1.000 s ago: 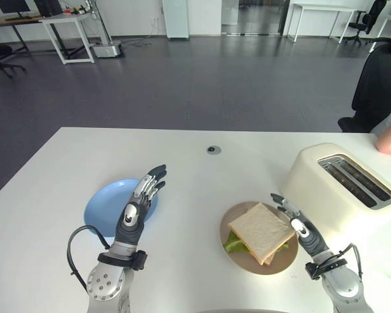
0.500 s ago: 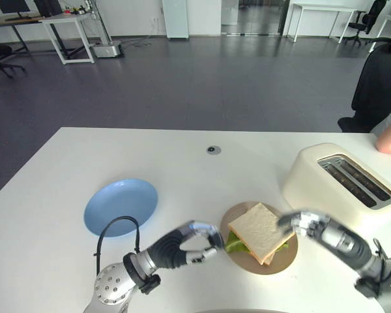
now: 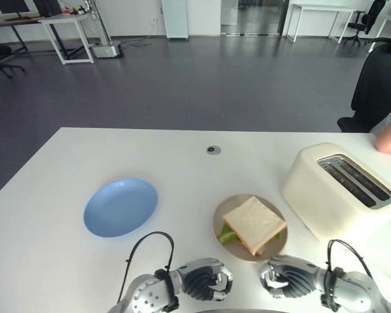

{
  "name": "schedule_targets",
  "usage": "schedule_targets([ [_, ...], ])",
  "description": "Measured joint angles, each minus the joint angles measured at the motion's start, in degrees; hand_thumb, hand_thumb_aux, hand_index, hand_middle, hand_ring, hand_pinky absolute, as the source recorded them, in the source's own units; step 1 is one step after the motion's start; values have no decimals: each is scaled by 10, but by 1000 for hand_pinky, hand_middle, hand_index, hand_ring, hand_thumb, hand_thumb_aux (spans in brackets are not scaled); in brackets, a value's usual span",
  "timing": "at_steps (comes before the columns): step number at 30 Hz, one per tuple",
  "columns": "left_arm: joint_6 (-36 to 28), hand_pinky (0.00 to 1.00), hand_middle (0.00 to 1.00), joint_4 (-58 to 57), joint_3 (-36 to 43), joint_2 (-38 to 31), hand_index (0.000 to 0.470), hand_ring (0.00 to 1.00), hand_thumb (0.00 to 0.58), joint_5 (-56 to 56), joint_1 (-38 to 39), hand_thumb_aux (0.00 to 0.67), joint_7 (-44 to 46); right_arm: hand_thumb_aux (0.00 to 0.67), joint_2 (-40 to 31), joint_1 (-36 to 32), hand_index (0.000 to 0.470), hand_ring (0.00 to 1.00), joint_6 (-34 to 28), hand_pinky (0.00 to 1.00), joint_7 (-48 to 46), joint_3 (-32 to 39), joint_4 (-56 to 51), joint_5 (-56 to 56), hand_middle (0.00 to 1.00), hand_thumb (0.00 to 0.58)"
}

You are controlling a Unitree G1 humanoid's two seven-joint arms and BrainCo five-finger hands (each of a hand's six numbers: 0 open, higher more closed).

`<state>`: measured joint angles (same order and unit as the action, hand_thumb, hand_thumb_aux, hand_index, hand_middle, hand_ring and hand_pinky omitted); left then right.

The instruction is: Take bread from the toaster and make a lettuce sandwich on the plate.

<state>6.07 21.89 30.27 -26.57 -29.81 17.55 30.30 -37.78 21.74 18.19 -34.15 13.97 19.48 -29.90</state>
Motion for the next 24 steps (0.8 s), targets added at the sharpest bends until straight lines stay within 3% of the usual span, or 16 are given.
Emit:
schedule_targets([
  [6,-39,1000,1000,-142,26,95,470,1000,580,-99,-144,670,-104,670,104,-146,470,1000,-44,1000,126,52,-122,-94,1000,580],
  [9,-45,1000,1000,-278,18,122,470,1000,580,-130,-256,670,-181,670,169,-227,470,1000,-79,1000,219,63,-228,-124,1000,580],
  [13,-44,1000,1000,-429,10,150,470,1000,580,-130,-359,670,-260,670,222,-284,470,980,-100,980,313,70,-319,-137,980,580],
  [14,-43,1000,1000,-447,5,150,470,1000,580,-130,-370,670,-274,670,229,-293,470,855,-98,855,330,73,-332,-138,855,580],
  [15,-39,1000,1000,-455,4,150,439,1000,577,-130,-375,625,-286,612,232,-295,429,627,-94,627,342,73,-337,-137,627,576],
  [16,-31,1000,1000,-463,3,150,194,1000,379,-129,-376,276,-298,0,233,-294,0,200,-89,200,356,69,-339,-128,200,0],
  [17,-22,976,976,-466,1,150,88,976,198,-122,-376,126,-305,0,236,-291,0,47,-86,47,365,63,-338,-117,47,0],
  [18,-13,796,796,-465,-9,151,4,796,9,-107,-373,5,-309,0,239,-284,0,0,-83,0,371,53,-332,-99,0,0],
  [22,35,243,243,-385,-69,163,0,243,0,20,-310,0,-287,0,252,-228,0,0,-58,0,389,5,-260,-12,0,0],
  [24,47,106,106,-318,-94,165,0,106,0,83,-271,0,-259,0,256,-182,0,0,-44,0,390,-18,-203,31,0,0],
])
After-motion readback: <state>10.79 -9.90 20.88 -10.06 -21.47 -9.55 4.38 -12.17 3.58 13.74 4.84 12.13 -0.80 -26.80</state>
